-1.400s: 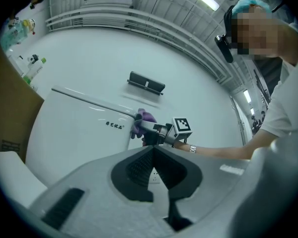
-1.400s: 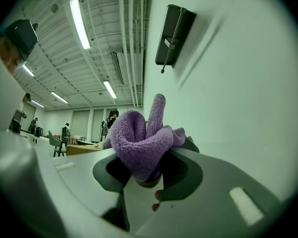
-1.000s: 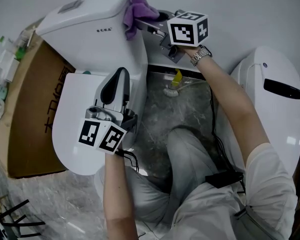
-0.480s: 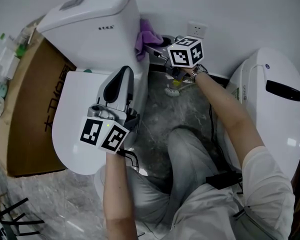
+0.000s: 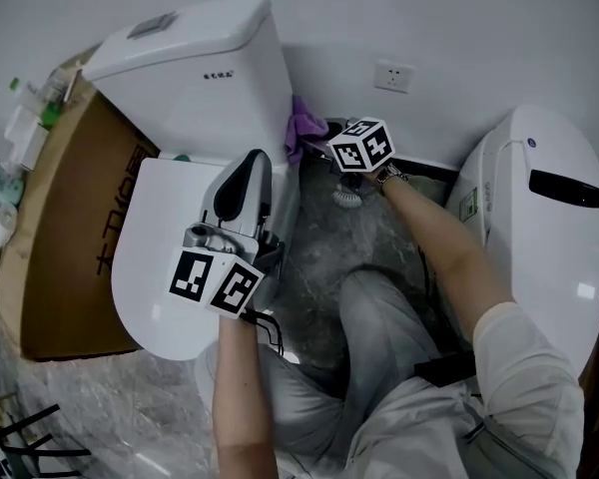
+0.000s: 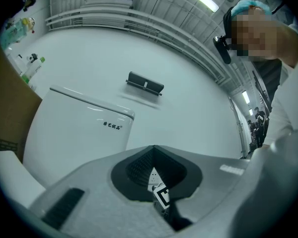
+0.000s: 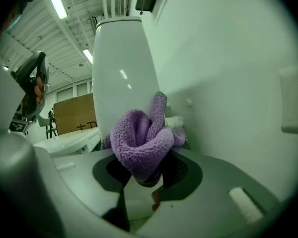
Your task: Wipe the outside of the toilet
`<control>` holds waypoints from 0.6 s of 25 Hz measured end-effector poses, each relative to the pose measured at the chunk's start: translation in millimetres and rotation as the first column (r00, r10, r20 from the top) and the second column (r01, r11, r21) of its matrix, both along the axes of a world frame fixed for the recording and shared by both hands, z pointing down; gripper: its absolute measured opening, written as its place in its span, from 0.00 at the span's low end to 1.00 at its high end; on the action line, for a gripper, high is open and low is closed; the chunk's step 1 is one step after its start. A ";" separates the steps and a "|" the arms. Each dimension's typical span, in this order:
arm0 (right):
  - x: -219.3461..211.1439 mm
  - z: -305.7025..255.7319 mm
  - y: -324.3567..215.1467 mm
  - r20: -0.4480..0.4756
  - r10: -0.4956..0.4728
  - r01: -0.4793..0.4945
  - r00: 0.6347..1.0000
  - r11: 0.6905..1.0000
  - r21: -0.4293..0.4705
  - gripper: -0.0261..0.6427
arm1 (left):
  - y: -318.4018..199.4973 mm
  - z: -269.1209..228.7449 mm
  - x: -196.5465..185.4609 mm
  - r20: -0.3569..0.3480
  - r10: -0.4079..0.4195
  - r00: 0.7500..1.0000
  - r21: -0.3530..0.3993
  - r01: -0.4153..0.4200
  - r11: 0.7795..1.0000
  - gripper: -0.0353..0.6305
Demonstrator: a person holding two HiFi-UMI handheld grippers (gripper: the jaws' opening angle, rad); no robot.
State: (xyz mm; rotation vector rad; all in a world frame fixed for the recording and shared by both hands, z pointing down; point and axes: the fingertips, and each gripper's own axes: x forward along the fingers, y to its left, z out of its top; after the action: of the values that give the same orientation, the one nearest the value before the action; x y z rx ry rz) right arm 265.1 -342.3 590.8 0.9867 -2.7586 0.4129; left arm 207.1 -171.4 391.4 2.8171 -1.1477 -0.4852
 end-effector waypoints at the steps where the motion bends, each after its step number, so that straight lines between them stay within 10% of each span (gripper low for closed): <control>1: 0.1 5.0 0.1 -0.003 0.005 -0.005 1.000 1.000 -0.011 0.24 | 0.1 0.1 -0.3 -0.001 0.000 1.000 -0.001 0.000 1.000 0.06; 15: 16.3 46.9 13.5 -0.175 0.030 -0.041 0.984 0.997 -0.060 0.24 | -1.2 -4.8 -7.9 -0.022 -0.020 1.000 0.006 0.020 1.000 0.06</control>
State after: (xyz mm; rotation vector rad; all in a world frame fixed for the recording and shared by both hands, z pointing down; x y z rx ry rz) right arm 281.4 -328.8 637.7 1.0073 -2.5596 0.3967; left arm 199.1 -172.6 386.6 2.8015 -1.1729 -0.5207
